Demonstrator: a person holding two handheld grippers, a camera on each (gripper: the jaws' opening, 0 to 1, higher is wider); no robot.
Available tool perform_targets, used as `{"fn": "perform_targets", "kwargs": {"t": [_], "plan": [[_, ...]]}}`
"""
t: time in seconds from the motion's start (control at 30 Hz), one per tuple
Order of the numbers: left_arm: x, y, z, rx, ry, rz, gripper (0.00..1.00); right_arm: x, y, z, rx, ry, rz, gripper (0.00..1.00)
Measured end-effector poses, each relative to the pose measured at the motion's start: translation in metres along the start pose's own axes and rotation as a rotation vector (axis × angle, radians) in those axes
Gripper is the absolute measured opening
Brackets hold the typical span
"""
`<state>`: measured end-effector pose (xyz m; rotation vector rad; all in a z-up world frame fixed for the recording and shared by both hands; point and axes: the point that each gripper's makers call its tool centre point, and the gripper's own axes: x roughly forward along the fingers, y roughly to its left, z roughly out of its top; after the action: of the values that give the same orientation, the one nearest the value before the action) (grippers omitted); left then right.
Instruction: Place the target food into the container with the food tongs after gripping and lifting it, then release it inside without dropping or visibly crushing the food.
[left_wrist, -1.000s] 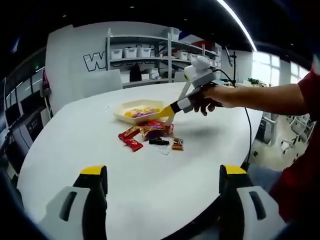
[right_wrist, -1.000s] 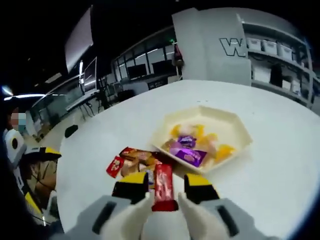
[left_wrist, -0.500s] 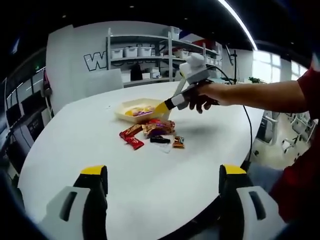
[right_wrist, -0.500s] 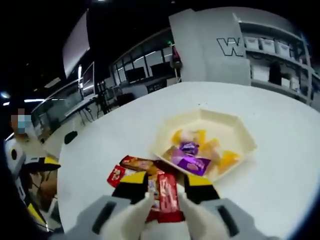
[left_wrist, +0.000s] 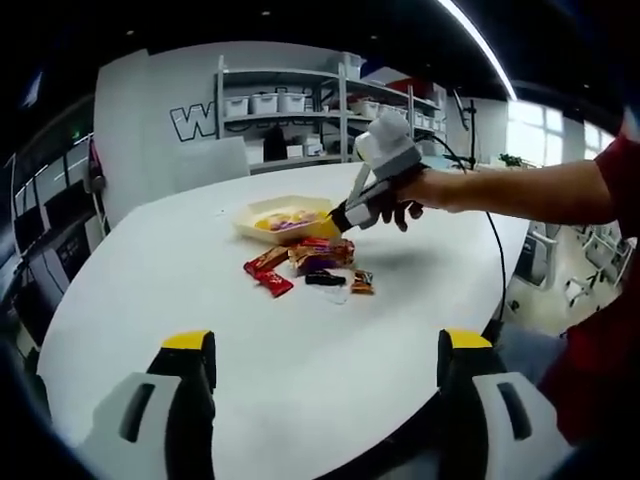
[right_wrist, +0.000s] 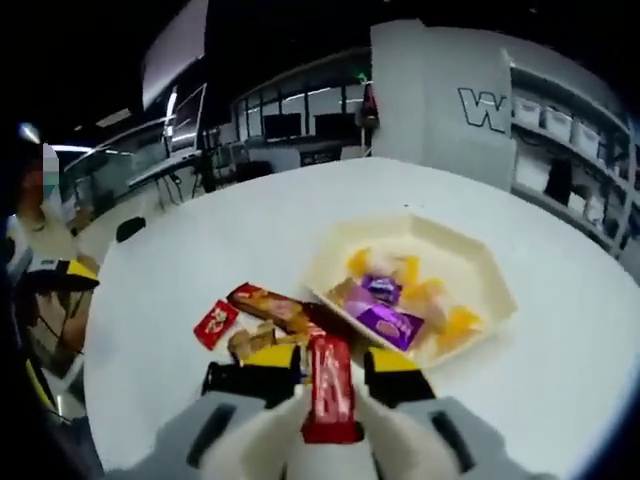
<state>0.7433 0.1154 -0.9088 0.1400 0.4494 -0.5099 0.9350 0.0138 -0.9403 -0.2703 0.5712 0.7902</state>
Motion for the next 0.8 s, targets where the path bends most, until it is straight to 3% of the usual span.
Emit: {"fn": "perform_targets", "kwargs": {"t": [0.27,0.37,0.8], "plan": [[-0.001,-0.002,-0.003,0.007,0.008,-0.002,0.89,-0.006,-0.004,-0.002,0.105,-0.005,0.034,0.17],[-0.002,0.001,-0.002,0.003,0.006,0.007,0.89,-0.015,-0.002,0.002,0.178,-0.035,0.057,0.17],[0.002,-0.006,0.000,0.013,0.005,-0.006,0.89,-0.039,-0.011,0.029,0.193,-0.115,0.063,0.18]]}}
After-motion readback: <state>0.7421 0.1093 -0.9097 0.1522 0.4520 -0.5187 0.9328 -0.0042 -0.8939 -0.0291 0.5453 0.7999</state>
